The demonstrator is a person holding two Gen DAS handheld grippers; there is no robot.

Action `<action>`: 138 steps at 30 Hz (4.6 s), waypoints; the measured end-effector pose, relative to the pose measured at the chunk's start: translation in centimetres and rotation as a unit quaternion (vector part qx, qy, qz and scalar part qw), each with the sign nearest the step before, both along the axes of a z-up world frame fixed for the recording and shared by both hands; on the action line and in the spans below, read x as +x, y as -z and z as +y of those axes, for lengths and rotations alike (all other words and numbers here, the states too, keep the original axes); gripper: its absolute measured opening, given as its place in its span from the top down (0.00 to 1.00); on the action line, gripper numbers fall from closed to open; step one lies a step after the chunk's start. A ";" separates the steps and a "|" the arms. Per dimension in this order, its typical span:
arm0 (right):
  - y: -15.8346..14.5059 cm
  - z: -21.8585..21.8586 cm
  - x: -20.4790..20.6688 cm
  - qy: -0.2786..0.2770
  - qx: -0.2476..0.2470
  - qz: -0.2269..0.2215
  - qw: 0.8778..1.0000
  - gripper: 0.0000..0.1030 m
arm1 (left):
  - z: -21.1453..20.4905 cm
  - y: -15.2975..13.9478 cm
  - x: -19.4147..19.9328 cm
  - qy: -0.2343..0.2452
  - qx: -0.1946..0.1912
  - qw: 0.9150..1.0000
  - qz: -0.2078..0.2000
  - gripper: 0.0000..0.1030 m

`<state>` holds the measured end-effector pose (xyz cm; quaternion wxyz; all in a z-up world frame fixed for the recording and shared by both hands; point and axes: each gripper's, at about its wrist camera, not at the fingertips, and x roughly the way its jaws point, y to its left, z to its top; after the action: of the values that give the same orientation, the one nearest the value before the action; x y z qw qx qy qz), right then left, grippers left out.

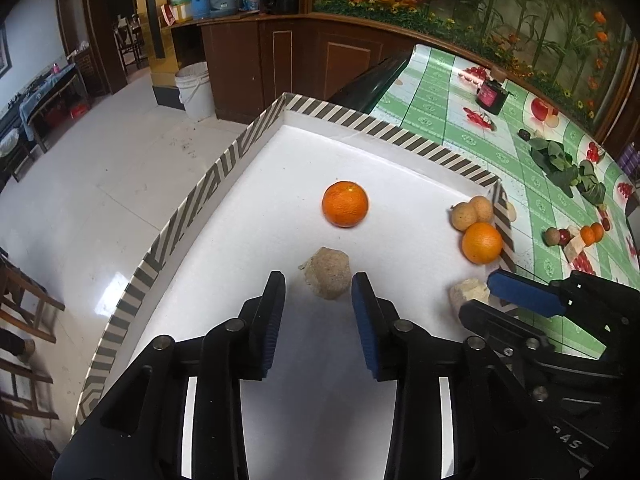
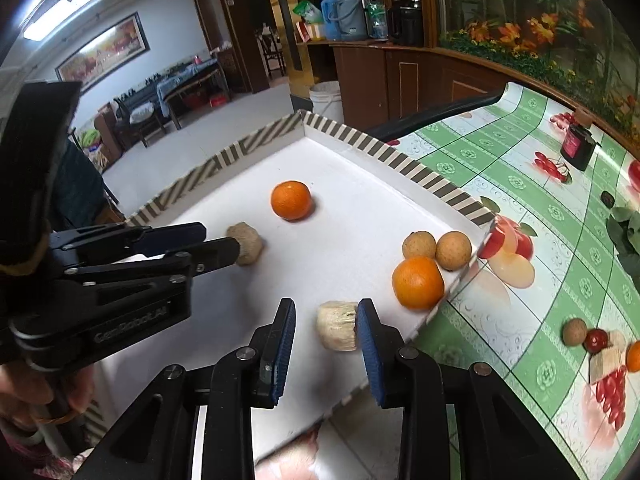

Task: Organize fruits
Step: 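Carry the ball and cube into the white tray and open both grippers, then withdraw both open grippers from the tray toward the table, then grasp a brown round fruit with the left gripper while the right gripper grasps a beige cube, then carry the brown fruit and beige cube into the tray and open both grippers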

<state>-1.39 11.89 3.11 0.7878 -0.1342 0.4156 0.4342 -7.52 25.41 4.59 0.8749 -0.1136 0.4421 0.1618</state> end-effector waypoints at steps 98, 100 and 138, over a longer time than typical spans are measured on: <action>-0.2 -20.6 4.4 0.152 0.061 0.014 0.986 0.77 | -18.2 -0.5 7.4 0.177 -0.003 0.984 -0.022 0.79; -0.4 -20.2 3.7 0.149 0.065 0.015 0.987 0.77 | -17.7 -0.9 6.6 0.171 0.003 0.985 -0.029 0.79; -0.8 -1.4 -4.1 -0.010 0.019 0.012 1.000 0.77 | -1.1 -0.2 -3.5 0.035 0.013 0.999 -0.023 0.79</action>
<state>-5.49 10.45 3.90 0.7805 -0.1183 0.4156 0.4519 -11.06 24.31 4.77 0.8913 -0.0903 0.4238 0.1337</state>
